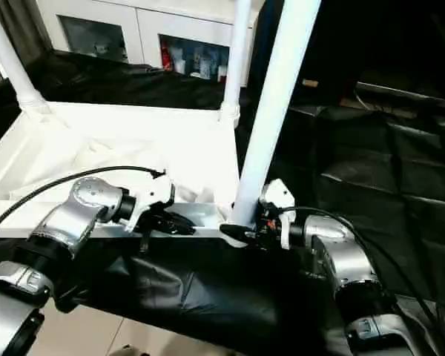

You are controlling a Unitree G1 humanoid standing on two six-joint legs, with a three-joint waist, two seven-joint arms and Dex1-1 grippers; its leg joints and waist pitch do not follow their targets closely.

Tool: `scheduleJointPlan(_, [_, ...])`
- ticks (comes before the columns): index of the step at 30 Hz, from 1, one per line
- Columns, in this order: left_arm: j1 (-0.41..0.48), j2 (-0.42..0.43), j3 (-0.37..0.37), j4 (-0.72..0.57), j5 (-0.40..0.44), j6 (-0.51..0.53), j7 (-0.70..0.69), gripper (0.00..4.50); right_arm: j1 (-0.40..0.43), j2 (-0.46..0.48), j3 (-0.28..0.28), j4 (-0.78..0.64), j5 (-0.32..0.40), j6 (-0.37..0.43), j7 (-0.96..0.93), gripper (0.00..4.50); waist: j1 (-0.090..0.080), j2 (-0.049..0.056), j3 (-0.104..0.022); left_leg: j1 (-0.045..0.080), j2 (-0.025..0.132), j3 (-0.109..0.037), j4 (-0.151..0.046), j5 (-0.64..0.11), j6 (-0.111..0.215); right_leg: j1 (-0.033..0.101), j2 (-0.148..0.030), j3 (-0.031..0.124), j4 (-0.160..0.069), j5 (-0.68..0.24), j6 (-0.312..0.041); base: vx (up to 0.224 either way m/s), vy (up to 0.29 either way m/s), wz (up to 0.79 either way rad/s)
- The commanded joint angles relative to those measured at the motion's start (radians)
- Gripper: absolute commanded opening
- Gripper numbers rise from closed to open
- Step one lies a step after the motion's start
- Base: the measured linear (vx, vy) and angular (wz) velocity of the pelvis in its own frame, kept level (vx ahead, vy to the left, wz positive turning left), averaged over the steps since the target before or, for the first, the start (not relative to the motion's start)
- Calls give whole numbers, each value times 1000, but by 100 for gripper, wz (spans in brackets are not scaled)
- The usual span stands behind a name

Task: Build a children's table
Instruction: Rotate leg to tighten

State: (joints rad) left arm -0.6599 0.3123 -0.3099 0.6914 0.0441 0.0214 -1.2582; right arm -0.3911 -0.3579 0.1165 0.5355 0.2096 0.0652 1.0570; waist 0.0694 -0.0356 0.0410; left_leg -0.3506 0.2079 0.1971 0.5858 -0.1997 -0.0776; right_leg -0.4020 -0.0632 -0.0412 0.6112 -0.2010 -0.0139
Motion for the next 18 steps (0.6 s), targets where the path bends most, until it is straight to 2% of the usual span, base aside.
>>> scheduleJointPlan(1, [-14,-37,4,49,31,6,116,0,-7,31,3,42,-45,0,-90,276,0,-5,-47,5,28,-11,-67,-177,47,46,-74,41,-74,-155,-234,0,0,0])
scheduleJointPlan(3, [-21,-49,9,64,36,5,150,0,-12,43,-3,63,-60,-3,-143,275,-4,-5,-44,8,27,-12,-70,-201,32,43,-73,41,-81,-214,-221,0,0,0])
scheduleJointPlan(5, [-44,-87,20,104,49,13,241,0,-29,81,-29,122,-87,6,-299,274,-8,-4,-44,8,26,-14,-72,-208,19,41,-73,42,-85,-253,-203,0,0,0])
scheduleJointPlan(6, [-54,-105,24,121,54,18,284,0,-36,99,-43,145,-91,13,-366,274,-10,-5,-44,7,26,-15,-73,-212,15,42,-74,42,-86,-266,-199,0,0,0])
scheduleJointPlan(7, [-75,-151,31,159,62,31,374,0,-58,146,-89,192,-84,38,-529,274,-12,-4,-42,9,24,-14,-73,-226,6,36,-73,43,-92,-309,-182,0,0,0])
scheduleJointPlan(9, [-84,-171,33,174,67,37,413,0,-67,166,-106,211,-83,46,-595,273,-12,-5,-45,11,25,-17,-74,-228,-4,38,-75,42,-92,-319,-179,0,0,0])
scheduleJointPlan(10, [-95,-192,36,194,72,39,454,0,-79,184,-122,233,-87,54,-658,273,-11,2,-44,9,25,-18,-75,-223,-3,38,-75,43,-92,-311,-174,0,0,0])
scheduleJointPlan(12, [-112,-229,39,223,77,43,512,0,-101,219,-139,269,-93,68,-745,273,-14,-1,-45,10,23,-16,-74,-229,-5,36,-71,43,-92,-295,-176,0,0,0])
scheduleJointPlan(17, [-130,-276,32,251,85,23,528,0,-139,275,-110,312,-126,25,-797,273,-10,2,-50,6,22,-14,-71,-188,20,42,-72,43,-84,-189,-189,0,0,0])
scheduleJointPlan(18, [-135,-277,33,260,86,13,524,0,-149,280,-90,317,-145,0,-789,308,-10,-1,-51,2,21,-14,-70,-178,24,46,-72,42,-81,-170,-193,0,0,0])
